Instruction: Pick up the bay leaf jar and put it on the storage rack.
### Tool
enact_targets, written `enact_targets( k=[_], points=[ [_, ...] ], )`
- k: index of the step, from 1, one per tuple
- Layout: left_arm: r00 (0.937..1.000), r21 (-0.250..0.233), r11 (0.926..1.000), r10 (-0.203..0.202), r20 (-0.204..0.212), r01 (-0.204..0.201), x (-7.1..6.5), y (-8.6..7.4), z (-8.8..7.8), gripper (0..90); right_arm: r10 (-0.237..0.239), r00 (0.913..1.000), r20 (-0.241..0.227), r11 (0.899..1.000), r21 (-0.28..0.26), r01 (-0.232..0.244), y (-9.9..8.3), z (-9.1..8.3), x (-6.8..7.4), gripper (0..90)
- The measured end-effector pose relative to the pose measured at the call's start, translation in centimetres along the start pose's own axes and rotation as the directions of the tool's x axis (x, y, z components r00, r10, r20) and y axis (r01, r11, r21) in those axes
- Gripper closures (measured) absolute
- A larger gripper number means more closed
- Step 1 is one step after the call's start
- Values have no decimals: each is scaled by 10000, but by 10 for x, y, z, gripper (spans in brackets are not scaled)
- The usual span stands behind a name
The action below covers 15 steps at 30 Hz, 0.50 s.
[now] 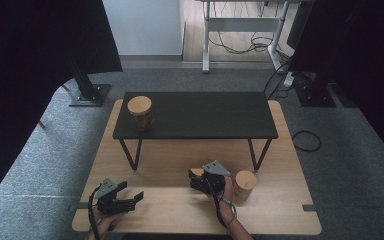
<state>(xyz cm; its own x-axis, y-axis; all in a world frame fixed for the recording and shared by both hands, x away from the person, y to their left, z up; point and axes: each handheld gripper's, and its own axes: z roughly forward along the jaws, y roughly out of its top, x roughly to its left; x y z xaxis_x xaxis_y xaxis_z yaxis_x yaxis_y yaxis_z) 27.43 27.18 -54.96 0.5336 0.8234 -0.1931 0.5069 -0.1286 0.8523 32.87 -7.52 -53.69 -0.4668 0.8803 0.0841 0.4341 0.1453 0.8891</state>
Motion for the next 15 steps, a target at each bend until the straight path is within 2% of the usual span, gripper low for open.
enact_targets(
  k=[4, 12, 15],
  points=[
    [10000, 5, 10000, -49, 8, 49, 0, 0, 0, 116, 255, 9993, -268, 9995, -194, -260, 6, -7, 0, 241],
    [10000, 32, 10000, -43, 0, 43, 0, 0, 0, 116, -20, 9991, -429, 9991, -427, 2, 14, -25, 5, 242],
    [10000, 27, 10000, -41, -6, 41, 0, 0, 0, 116, -364, 9988, -319, 9980, -523, 347, 15, -30, 9, 242]
  ],
)
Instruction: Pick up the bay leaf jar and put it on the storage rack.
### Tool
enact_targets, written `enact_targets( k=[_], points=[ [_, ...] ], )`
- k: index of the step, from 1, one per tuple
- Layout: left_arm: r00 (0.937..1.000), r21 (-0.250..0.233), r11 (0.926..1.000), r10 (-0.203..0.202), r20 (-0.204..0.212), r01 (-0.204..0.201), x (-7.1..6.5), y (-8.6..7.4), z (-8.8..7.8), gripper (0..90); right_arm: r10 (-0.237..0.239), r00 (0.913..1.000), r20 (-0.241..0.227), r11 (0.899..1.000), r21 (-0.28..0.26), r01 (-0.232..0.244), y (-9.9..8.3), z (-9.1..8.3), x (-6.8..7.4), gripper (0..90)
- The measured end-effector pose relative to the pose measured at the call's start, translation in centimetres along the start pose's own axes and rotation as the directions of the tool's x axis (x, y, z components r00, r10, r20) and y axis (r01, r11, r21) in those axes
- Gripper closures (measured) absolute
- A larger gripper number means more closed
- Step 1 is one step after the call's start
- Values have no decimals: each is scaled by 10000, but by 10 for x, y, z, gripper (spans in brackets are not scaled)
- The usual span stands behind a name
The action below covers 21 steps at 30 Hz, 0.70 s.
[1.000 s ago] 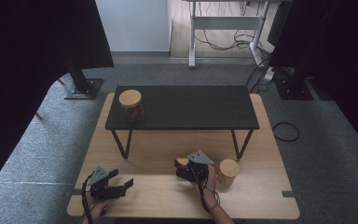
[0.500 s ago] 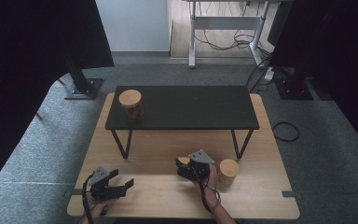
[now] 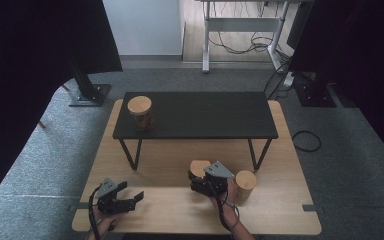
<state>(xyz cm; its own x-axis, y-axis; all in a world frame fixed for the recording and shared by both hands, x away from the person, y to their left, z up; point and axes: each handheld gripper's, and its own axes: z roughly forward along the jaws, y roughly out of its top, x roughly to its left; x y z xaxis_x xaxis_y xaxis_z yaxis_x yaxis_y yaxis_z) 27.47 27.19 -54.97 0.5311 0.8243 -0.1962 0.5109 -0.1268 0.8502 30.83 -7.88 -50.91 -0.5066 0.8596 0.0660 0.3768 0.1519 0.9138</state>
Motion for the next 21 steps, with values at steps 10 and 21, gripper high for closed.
enact_targets(
  k=[10, 21],
  points=[
    [10000, 11, 10000, 9, -1, -9, 0, 0, 0, 117, -327, 9993, -197, 9991, -289, 322, 5, -17, 6, 242],
    [10000, 19, 10000, 25, -14, -25, 0, 0, 0, 117, -382, 9987, -328, 9974, -631, 361, 13, -37, 5, 242]
  ],
)
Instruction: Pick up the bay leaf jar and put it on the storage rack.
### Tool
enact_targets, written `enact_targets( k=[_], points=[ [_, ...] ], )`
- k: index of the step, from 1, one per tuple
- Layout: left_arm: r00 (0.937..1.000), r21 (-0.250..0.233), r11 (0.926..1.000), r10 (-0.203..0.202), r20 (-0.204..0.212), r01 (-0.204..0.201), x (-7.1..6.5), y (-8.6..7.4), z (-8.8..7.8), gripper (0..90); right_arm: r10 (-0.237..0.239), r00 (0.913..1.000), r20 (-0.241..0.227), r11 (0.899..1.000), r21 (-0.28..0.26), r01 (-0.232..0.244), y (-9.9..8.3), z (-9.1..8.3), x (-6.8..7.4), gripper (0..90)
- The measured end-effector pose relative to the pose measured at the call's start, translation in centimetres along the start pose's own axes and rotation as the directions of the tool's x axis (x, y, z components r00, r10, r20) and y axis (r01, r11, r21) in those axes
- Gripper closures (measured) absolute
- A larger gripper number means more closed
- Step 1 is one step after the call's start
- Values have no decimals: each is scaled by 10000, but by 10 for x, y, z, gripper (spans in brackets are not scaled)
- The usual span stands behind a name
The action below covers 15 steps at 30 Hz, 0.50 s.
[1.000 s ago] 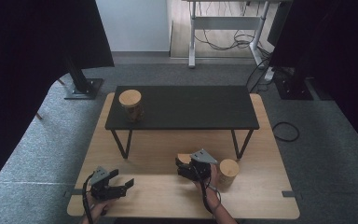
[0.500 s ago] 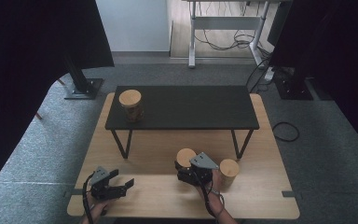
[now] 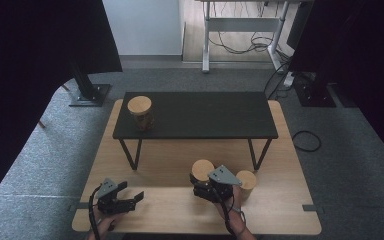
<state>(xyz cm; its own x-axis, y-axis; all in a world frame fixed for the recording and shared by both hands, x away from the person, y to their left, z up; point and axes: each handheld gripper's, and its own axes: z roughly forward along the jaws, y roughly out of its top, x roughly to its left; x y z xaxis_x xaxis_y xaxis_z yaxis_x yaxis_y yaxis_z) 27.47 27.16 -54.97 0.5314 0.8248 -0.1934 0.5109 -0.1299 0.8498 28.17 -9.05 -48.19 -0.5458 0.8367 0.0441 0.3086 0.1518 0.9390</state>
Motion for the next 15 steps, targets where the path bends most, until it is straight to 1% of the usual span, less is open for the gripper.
enact_targets(
  k=[7, 15],
  points=[
    [10000, 21, 10000, 16, -14, -16, 0, 0, 0, 117, 136, 9998, -116, 9996, -250, -138, 6, -11, -1, 243],
    [10000, 43, 10000, 16, -8, -16, 0, 0, 0, 117, 104, 9996, -266, 9988, -478, -117, 12, -21, 1, 243]
  ],
)
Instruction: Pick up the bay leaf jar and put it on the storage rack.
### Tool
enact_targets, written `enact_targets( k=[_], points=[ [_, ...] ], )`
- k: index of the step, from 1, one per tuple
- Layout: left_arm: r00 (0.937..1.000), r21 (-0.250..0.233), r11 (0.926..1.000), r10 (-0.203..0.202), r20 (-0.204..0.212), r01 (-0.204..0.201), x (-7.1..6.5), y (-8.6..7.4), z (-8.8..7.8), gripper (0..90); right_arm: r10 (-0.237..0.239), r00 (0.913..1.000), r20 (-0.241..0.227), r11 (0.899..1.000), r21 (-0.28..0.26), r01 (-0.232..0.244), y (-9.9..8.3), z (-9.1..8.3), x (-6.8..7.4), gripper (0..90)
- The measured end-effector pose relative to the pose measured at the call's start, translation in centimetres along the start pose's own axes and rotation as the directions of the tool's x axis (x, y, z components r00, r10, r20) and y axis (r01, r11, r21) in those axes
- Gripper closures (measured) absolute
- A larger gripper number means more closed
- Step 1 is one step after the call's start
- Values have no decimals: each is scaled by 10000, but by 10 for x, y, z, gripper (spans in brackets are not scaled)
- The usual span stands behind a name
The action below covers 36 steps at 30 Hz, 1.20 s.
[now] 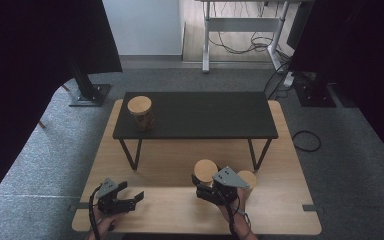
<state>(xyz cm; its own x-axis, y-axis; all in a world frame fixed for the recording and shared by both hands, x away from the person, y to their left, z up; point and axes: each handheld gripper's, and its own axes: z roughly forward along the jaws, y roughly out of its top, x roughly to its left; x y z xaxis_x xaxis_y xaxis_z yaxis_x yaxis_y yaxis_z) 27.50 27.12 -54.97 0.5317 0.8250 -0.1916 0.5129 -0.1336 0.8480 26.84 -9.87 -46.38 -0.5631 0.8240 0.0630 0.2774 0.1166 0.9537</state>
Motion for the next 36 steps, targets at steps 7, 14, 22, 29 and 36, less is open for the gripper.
enact_targets(
  k=[7, 14, 22, 29, 36],
  points=[
    [10000, 14, 10000, 2, 14, -2, 0, 0, 0, 117, -42, 10000, 11, 9998, -168, 42, 5, -6, 1, 243],
    [10000, 18, 10000, 4, -10, -4, 0, 0, 0, 117, -120, 9999, -103, 9992, -391, 116, 12, -13, 2, 243],
    [10000, 19, 10000, -13, -11, 13, 0, 0, 0, 117, -292, 9993, -234, 9975, -657, 276, 22, -20, 5, 243],
    [10000, 24, 10000, 5, -20, -5, 0, 0, 0, 117, -363, 9991, -199, 9950, -934, 343, 32, -24, 6, 243],
    [10000, 47, 10000, 1, -14, -1, 0, 0, 1, 118, -328, 9993, -181, 9938, -1070, 307, 37, -26, 6, 244]
  ],
)
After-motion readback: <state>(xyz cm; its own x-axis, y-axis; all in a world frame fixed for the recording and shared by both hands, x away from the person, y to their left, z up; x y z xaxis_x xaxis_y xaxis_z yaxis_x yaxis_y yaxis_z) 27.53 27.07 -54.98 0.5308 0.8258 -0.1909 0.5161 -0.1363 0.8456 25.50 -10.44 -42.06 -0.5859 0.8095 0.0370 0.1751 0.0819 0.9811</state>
